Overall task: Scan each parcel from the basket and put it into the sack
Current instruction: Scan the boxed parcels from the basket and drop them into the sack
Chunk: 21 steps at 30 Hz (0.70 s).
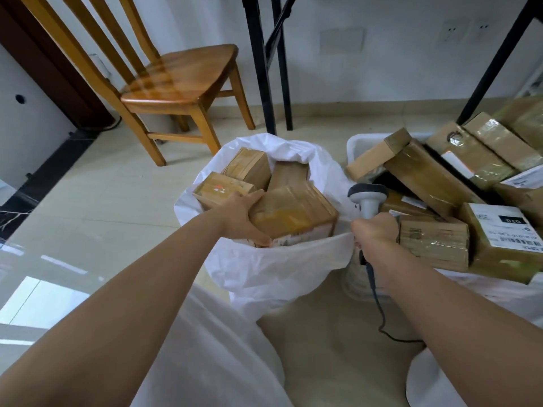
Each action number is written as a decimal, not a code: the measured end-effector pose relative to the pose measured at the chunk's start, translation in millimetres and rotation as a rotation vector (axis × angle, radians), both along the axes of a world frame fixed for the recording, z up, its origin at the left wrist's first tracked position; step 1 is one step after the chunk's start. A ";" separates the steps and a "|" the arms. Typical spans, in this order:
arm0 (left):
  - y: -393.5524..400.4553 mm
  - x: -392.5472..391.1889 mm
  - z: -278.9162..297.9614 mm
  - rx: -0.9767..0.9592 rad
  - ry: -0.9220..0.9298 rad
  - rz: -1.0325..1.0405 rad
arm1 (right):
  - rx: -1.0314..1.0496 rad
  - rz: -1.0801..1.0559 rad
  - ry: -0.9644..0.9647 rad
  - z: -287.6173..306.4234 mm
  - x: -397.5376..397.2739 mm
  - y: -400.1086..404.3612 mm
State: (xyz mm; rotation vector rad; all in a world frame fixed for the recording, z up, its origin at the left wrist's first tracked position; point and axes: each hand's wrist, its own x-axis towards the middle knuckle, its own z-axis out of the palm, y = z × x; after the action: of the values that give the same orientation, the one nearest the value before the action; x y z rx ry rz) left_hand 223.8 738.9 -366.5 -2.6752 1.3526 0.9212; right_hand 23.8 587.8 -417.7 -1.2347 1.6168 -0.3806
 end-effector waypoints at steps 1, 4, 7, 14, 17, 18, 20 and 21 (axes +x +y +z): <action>0.8 -0.7 1.6 -0.007 0.017 -0.062 | 0.007 0.000 0.006 -1.1 0.4 -1.1; 6.5 -2.0 -2.1 -0.007 0.020 -0.138 | 0.009 0.007 0.040 -3.6 0.7 -0.5; 8.2 -5.2 -14.8 0.039 -0.072 -0.182 | -0.006 0.016 0.076 -4.0 1.3 0.5; -2.6 -7.3 -5.4 0.012 -0.128 -0.201 | -0.045 0.033 0.107 -7.3 0.7 -1.3; -6.5 -20.0 -8.5 -0.141 0.005 -0.136 | -0.046 0.046 0.075 -8.3 4.2 1.8; -8.2 -27.7 -14.5 -0.107 -0.036 -0.179 | -0.052 0.052 0.073 -7.6 6.3 3.2; -11.8 -45.0 -29.4 -0.004 -0.260 -0.303 | -0.067 0.066 0.091 -6.3 9.7 4.7; -13.2 -52.2 -37.7 0.014 -0.364 -0.333 | -0.072 0.069 0.101 -5.9 10.6 4.4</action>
State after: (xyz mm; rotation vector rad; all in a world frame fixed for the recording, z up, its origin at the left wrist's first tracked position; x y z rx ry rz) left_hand 171.7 725.7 -404.2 -2.3443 1.6118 0.3876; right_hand 34.4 592.2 -423.7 -1.3795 1.6530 -0.3408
